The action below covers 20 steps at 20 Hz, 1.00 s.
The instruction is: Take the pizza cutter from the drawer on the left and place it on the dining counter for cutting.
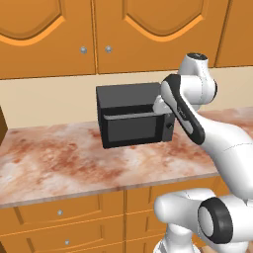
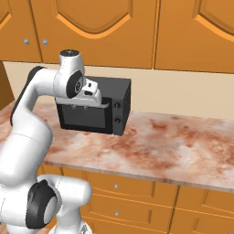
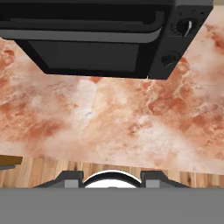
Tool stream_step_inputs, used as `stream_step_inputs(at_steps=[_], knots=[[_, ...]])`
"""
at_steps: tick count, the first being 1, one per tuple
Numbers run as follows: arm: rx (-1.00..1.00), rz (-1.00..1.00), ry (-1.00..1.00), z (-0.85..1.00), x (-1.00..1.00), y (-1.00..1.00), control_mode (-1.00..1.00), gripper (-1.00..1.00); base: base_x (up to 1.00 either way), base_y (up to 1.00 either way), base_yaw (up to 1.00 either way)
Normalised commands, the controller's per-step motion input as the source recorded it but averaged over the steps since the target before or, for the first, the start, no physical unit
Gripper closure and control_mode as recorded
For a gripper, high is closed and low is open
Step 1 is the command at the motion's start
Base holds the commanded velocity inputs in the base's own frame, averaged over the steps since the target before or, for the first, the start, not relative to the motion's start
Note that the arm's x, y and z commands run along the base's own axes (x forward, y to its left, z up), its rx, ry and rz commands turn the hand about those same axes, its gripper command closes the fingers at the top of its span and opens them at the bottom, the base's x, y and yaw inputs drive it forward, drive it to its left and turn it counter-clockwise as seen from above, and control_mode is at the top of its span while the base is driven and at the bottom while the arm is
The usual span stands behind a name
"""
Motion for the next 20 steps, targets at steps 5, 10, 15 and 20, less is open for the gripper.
stream_step_inputs(at_steps=[5, 10, 15, 20], knots=[[0.02, 0.03, 0.08, -0.03, -0.08, 0.21, -1.0, -1.0, 0.0, 0.0, 0.0], [0.03, 0.13, 0.13, -0.11, -0.34, 0.64, -1.0, -1.0, 0.0, 0.0, 0.0], [0.02, 0.13, 0.14, -0.22, -0.43, 0.79, -1.0, -1.0, 0.0, 0.0, 0.0], [-0.16, 0.1, 0.01, -0.38, -0.59, 0.98, -1.0, -1.0, 0.0, 0.0, 0.0]])
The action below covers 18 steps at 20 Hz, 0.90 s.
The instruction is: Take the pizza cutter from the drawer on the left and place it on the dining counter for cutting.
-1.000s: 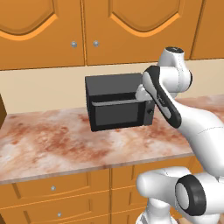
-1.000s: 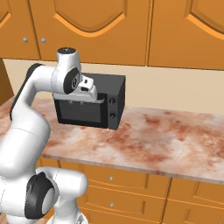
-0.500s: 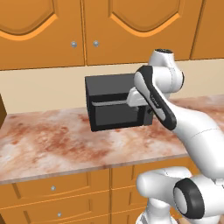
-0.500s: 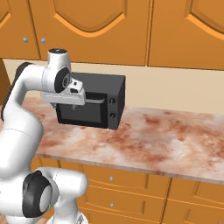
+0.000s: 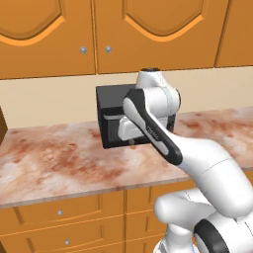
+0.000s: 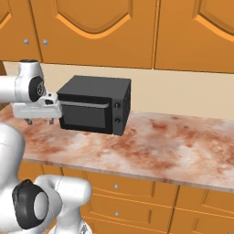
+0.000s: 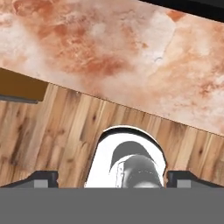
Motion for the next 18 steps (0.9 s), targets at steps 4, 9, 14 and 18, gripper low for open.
stream_step_inputs(at_steps=[4, 9, 14, 18], knots=[[-0.3, 0.13, -0.2, -0.36, -0.71, 0.99, -1.0, -1.0, 0.0, 0.0, 0.0], [-0.29, 0.13, -0.21, -0.17, -0.61, 1.0, -1.0, -1.0, 0.0, 0.0, 0.0], [-0.21, 0.11, -0.17, -0.28, -0.62, 0.94, -1.0, -1.0, 0.0, 0.0, 0.0], [-0.2, 0.16, -0.15, -0.46, -0.27, 0.81, -1.0, -1.0, 0.0, 0.0, 0.0]])
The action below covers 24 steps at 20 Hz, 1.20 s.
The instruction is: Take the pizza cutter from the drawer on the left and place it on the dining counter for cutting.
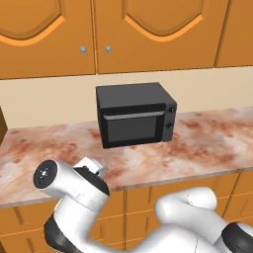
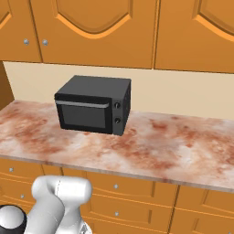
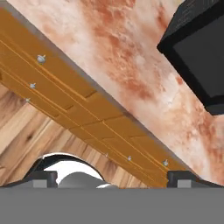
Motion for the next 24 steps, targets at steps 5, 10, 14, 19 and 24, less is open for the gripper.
stream_step_inputs(at_steps=[5, 10, 14, 19, 24], knots=[[-0.18, 0.31, 0.0, -0.57, 0.06, 0.44, -1.0, -1.0, 0.0, 0.0, 0.0], [-0.13, 0.35, -0.01, -0.8, 0.0, 0.29, -1.0, -1.0, 0.0, 0.0, 0.0], [-0.19, 0.25, -0.15, -0.75, 0.0, 0.18, -1.0, -1.0, 0.0, 0.0, 0.0], [-0.09, 0.14, -0.16, -0.56, 0.3, 0.11, -1.0, -1.0, 0.0, 0.0, 0.0], [-0.01, 0.06, -0.1, -0.69, 0.35, 0.2, -1.0, -1.0, 0.0, 0.0, 0.0]])
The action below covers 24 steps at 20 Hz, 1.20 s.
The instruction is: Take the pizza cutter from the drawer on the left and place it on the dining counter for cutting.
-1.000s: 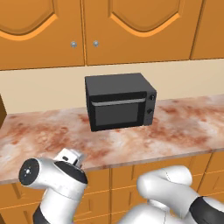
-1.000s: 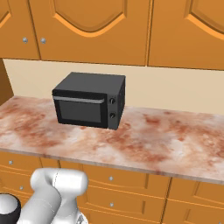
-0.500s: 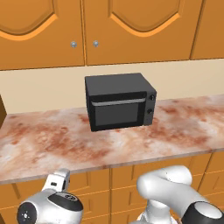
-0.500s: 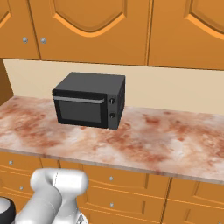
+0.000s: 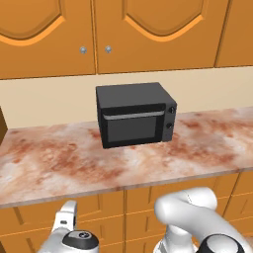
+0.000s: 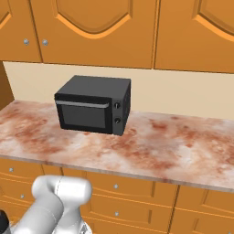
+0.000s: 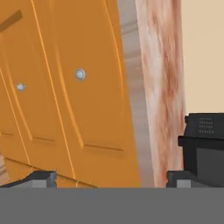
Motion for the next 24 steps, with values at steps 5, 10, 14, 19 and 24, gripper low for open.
stream_step_inputs(at_steps=[5, 10, 14, 19, 24], knots=[[-0.22, 0.0, -0.1, -0.56, 0.0, 0.57, -1.0, -1.0, 0.0, 0.0, 0.0], [-0.18, 0.0, -0.16, -0.24, 0.02, 0.43, -1.0, -1.0, 0.0, 0.0, 0.0], [-0.08, 0.0, -0.14, -0.13, 0.05, 0.07, -1.0, -1.0, 0.0, 0.0, 0.0], [-0.08, 0.0, -0.19, -0.01, 0.03, 0.0, -1.0, -1.0, 0.0, 0.0, 0.0], [-0.1, 0.0, -0.23, 0.0, 0.0, 0.0, -1.0, -1.0, 0.0, 0.0, 0.0]])
